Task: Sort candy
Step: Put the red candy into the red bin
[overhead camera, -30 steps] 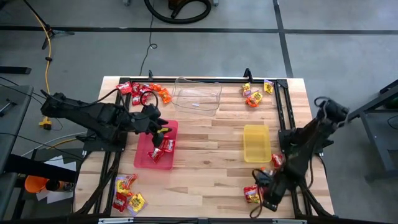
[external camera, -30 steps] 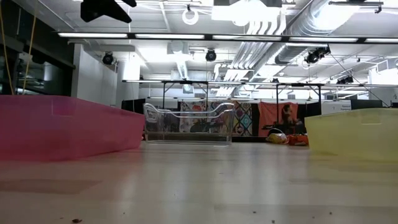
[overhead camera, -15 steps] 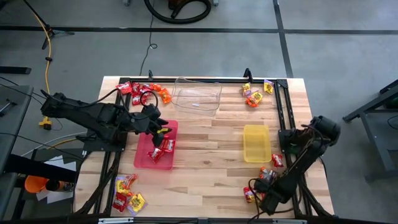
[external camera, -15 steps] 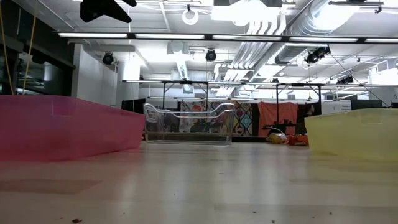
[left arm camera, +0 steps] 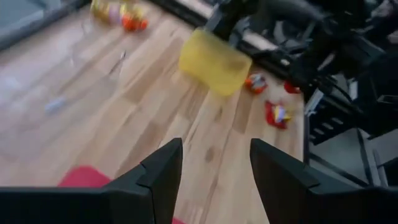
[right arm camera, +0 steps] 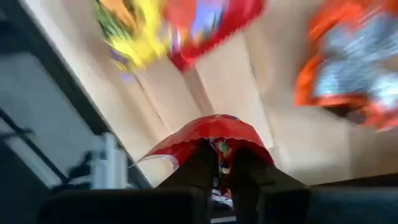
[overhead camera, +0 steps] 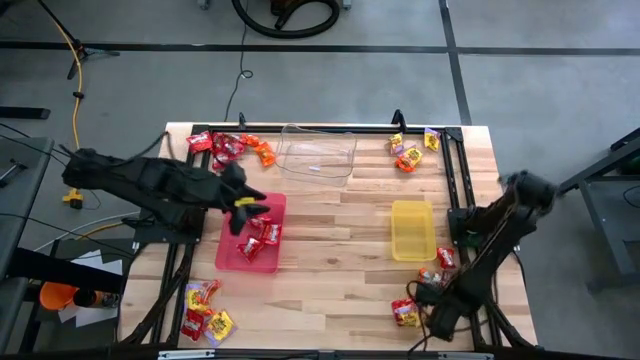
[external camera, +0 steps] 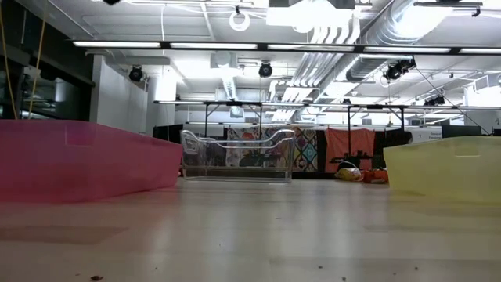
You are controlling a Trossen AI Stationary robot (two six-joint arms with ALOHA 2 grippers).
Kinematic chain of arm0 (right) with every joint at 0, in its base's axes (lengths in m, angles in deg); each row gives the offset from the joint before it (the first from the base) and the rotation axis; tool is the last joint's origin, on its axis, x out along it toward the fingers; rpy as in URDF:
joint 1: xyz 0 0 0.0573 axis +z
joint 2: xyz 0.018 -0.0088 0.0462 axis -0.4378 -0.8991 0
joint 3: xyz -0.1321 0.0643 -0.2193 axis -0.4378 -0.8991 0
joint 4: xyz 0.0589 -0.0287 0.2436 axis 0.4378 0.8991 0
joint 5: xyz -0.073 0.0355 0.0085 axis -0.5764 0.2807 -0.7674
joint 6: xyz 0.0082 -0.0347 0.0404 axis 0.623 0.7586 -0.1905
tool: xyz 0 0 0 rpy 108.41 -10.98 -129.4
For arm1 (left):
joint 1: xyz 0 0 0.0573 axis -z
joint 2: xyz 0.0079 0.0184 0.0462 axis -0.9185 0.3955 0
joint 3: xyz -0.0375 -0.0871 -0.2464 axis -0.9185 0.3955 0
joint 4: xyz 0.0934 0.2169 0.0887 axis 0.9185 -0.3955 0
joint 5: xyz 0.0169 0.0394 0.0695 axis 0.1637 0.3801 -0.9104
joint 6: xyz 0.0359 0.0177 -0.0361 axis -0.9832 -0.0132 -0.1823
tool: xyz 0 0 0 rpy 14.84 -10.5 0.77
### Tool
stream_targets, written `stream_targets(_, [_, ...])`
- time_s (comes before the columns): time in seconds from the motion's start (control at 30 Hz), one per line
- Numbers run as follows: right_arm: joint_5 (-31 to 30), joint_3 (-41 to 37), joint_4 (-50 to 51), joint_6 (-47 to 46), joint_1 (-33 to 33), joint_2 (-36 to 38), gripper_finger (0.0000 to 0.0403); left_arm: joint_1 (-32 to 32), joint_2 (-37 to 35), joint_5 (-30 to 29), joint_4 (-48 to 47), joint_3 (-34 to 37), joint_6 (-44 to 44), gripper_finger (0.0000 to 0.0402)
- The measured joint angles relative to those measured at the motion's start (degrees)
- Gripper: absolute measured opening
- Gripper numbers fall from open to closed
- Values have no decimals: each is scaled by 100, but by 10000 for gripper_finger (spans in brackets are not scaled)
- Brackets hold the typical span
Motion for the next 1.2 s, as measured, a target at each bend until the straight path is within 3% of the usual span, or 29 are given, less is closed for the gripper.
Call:
stream_targets(0.1, [-790,6,76,180,-297,841,12,0,-209,-330,9,-79,-148,175])
stream_targets(0.2, [-2164,144,14,813,-833,1487,10,-2,-370,-662,-13,-78,-153,175])
stream_targets(0.3, [-3350,315,-483,2144,-1615,1782,10,-2,-424,-815,-19,-78,-157,175])
stream_targets(0.37, [-3571,339,-1063,3190,-2210,1786,5,-2,-424,-900,-19,-78,-180,175])
stream_targets(0.5, [-3303,339,-2636,4905,-3326,1368,5,-2,-382,-1034,-19,-75,-260,175])
stream_targets(0.6, [-2617,339,-3888,5773,-3965,773,3,-2,-367,-1046,-25,-71,-251,175])
stream_targets(0.73, [-1814,339,-5617,6258,-4442,-158,3,-2,-365,-1195,-20,-71,-126,175])
stream_targets(0.87, [-1620,368,-7245,6264,-4647,-1039,3,-2,-368,-1375,-19,-71,-111,175])
stream_targets(0.97, [-1591,670,-7755,6152,-4700,-1612,3,-2,-369,-1467,-19,-71,-111,175])
stream_targets(1.2, [-1205,2067,-7701,6345,-4702,-2780,4,-2,-367,-1555,-11,-71,-112,175])
